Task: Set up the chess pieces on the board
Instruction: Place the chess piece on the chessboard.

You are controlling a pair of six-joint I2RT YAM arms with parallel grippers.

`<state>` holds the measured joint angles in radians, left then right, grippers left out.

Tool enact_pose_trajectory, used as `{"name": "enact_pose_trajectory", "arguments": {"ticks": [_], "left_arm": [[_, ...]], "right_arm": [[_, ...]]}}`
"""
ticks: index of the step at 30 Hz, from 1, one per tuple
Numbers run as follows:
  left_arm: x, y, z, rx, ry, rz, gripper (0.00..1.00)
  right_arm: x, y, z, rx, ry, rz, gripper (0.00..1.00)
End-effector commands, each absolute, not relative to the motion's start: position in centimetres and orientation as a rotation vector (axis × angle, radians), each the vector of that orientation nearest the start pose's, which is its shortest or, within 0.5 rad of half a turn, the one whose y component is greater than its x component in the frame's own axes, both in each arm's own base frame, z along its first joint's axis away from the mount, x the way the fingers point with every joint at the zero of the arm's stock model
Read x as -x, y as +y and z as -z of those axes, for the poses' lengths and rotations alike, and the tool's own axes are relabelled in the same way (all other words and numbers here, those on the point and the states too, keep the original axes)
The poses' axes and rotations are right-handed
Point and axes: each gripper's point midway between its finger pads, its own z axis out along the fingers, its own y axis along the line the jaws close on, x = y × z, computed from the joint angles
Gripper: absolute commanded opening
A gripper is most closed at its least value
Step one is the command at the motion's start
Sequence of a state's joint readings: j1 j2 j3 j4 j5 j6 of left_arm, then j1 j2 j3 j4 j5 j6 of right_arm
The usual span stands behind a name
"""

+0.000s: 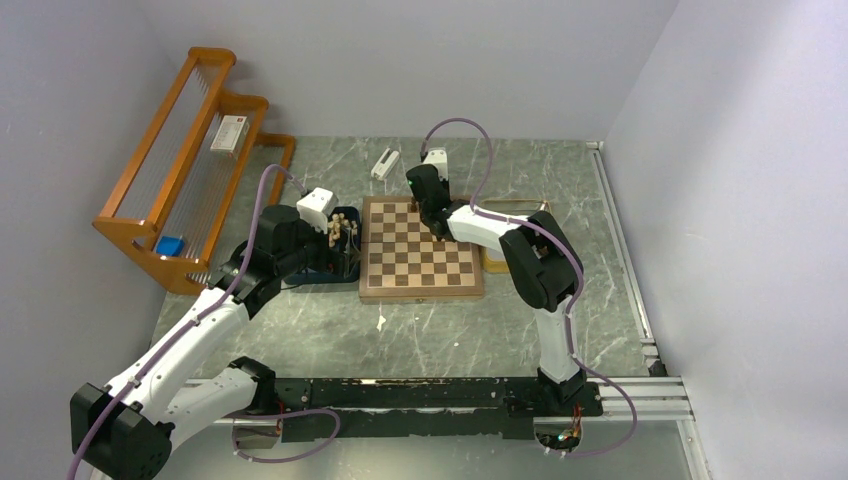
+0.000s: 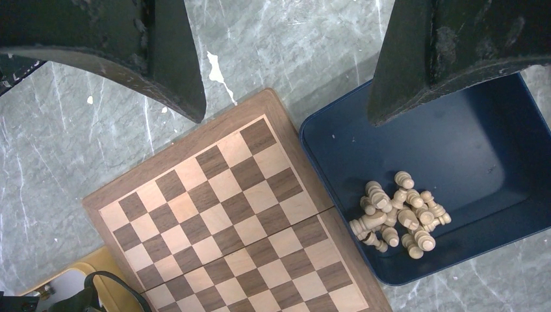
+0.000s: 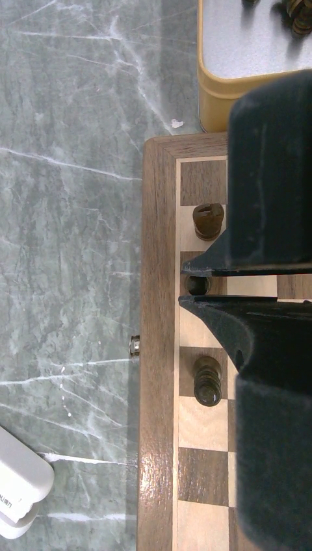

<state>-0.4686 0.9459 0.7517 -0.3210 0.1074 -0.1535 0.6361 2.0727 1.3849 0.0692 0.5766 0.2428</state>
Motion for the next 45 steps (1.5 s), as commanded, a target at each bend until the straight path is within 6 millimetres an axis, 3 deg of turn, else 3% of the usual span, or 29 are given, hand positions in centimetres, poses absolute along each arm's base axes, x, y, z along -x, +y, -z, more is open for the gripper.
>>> {"name": "enact_pose_trajectory", "arguments": {"ticks": [1,10,18,34,45], "left_arm": [[-26.8,-16.3,-18.7,-0.4,2.068,0.472,0.98],[-26.8,-16.3,-18.6,-0.402,2.07,0.473,0.98],[-26.8,-16.3,-18.7,-0.398,2.064,0.473,0.98],[-26.7,-16.2,-18.9,-0.396,2.058,0.472,0.98],[-26.7,-16.0,-19.0,-0.392,2.053,0.465,0.98]], "right_arm": [[-47.6,23.5,-6.1,0.089,2.127,0.15,0.11],[-47.2,23.4,-7.1,0.091,2.128,0.14,0.11],[-47.6,23.8,-6.5,0.112,2.142,0.144,0.11],[-48.1,24.2,-6.8,0.099,2.142,0.107,0.27],[-49.1,24.6,-9.0,0.105,2.11,0.089,0.4]]}}
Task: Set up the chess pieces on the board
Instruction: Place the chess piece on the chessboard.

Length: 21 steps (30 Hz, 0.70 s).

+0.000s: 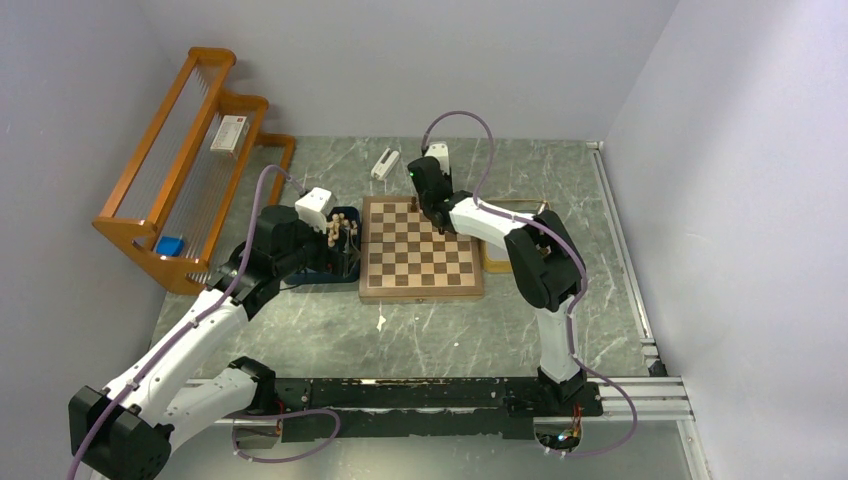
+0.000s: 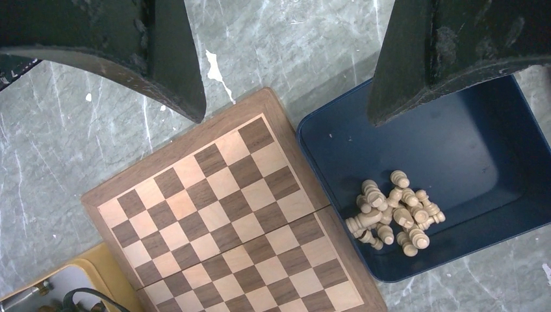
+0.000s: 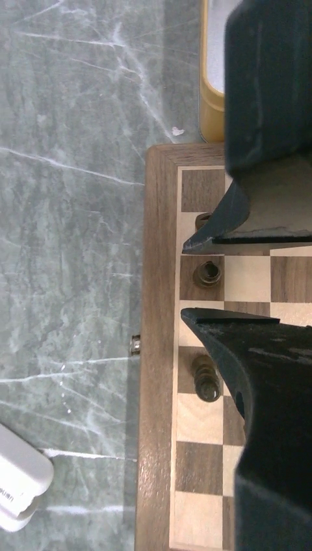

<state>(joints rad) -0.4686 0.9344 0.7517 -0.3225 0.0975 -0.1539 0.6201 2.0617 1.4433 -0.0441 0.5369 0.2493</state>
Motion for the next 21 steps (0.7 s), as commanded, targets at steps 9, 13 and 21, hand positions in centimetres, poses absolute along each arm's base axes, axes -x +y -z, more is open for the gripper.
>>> {"name": "enact_pose_trajectory", "arguments": {"ticks": [9,13,21], "left_arm": [[-26.7,-16.2,-18.9,-0.396,2.051,0.474,0.98],[-26.8,-16.4,-19.4,-0.391,2.049,0.483,0.98],[-26.3,-17.7,-20.0,-0.43,2.072,0.567,0.98]], "right_arm": [[-48.2,24.1,-13.4,0.1,2.066,0.038,0.51],[-47.0,22.0,-14.9,0.086,2.067,0.081,0.51],[-44.2,16.2,-16.1,0.049,2.111,0.12,0.49]]}}
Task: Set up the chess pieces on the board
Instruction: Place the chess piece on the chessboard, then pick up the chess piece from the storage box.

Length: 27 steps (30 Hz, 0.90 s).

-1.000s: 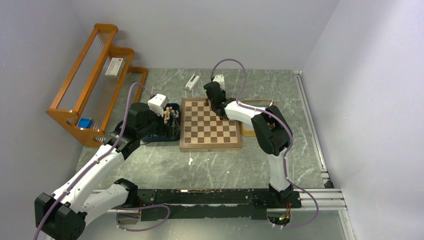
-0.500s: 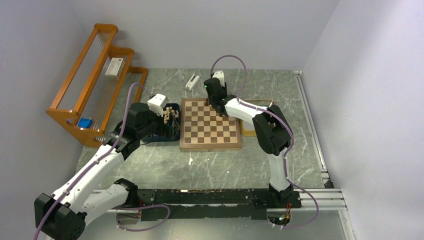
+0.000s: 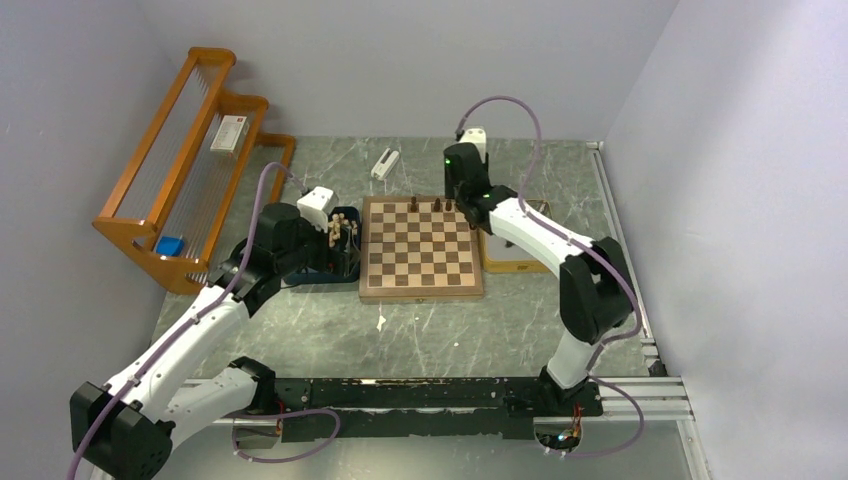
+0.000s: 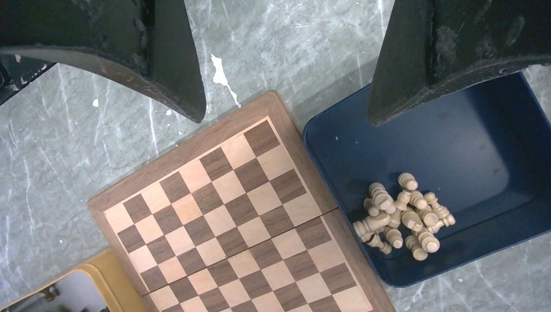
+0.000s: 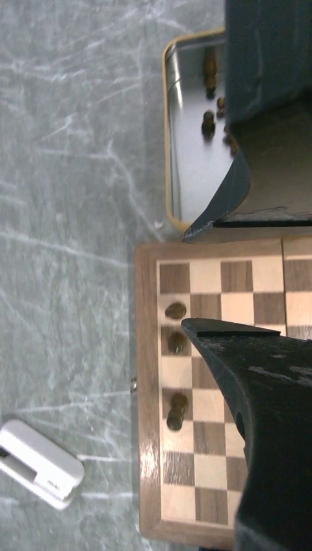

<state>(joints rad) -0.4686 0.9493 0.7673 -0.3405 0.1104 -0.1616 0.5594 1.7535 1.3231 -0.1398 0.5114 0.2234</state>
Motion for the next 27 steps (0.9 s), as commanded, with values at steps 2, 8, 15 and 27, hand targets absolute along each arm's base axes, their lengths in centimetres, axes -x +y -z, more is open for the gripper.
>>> {"name": "enact_pose_trajectory", "arguments": {"ticks": [2,8,15,27], "left_arm": [[-26.1,-18.1,-19.9,-0.457,2.08,0.587,0.98],[-25.6,-18.4,-19.0,-0.519,2.085,0.603,0.98],[-25.2,-18.3,-18.3,-0.526,2.054,0.593,0.98],[-25.4,-17.8,-18.8,-0.52,2.048,0.528,0.98]], "right_arm": [[-43.5,15.1,-16.0,0.056,2.13,0.102,0.48],[-41.9,9.0,-13.6,-0.053,2.238,0.161,0.44],[-41.2,3.3,-10.3,-0.18,2.333,0.208,0.4],[-41.7,0.3,-7.1,-0.236,2.398,0.183,0.39]]}}
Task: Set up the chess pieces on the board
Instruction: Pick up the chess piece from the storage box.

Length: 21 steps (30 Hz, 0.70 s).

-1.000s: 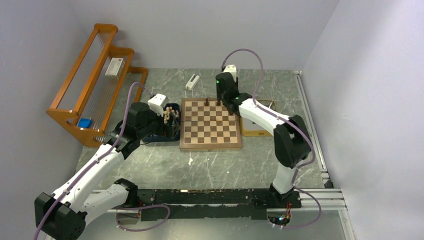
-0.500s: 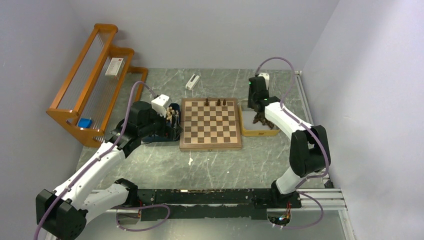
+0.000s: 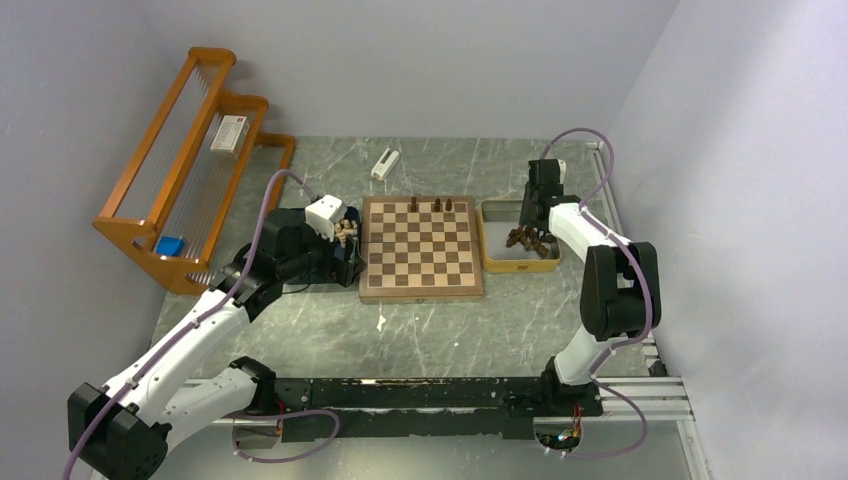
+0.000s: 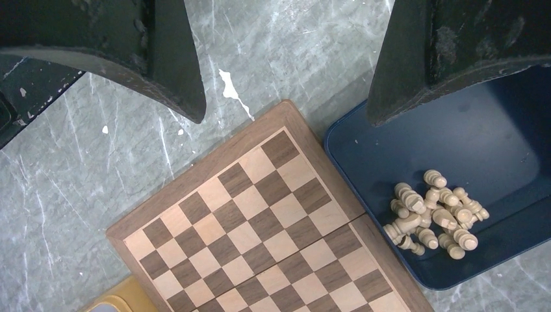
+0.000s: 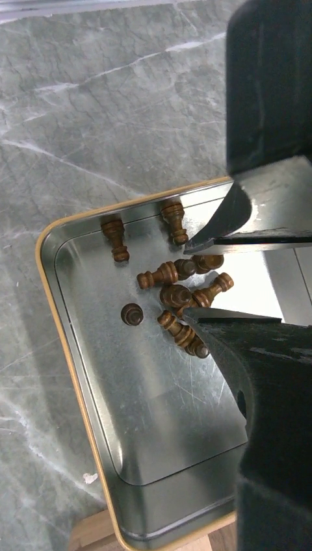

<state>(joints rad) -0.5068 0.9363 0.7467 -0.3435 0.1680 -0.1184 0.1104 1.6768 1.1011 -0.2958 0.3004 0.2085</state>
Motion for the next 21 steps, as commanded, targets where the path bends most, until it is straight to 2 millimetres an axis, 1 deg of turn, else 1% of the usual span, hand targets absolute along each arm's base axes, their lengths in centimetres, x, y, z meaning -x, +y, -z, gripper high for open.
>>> {"name": "enact_pose_trajectory", "arguments": {"ticks": [1,6,8,14,21], "left_arm": [[-25.4,-17.8,-18.8,-0.52,2.049,0.529,0.98],[-25.3,-17.7,-19.0,-0.516,2.045,0.525,0.98],[-25.4,-17.6,-18.9,-0.513,2.045,0.521,0.98],[-25.3,-17.5,-19.0,-0.514,2.046,0.518,0.98],[-25.4,-17.3,-19.1,-0.506,2.042,0.508,0.98]], "right_arm": [[-41.8,0.3,-6.9,-0.233,2.402,0.182,0.39],[-42.0,0.1,-6.0,-0.228,2.426,0.179,0.34],[-42.0,0.2,-5.7,-0.225,2.435,0.174,0.34],[-42.2,0.3,-5.5,-0.226,2.443,0.174,0.33],[-42.1,0.1,-5.8,-0.225,2.445,0.184,0.2]]}}
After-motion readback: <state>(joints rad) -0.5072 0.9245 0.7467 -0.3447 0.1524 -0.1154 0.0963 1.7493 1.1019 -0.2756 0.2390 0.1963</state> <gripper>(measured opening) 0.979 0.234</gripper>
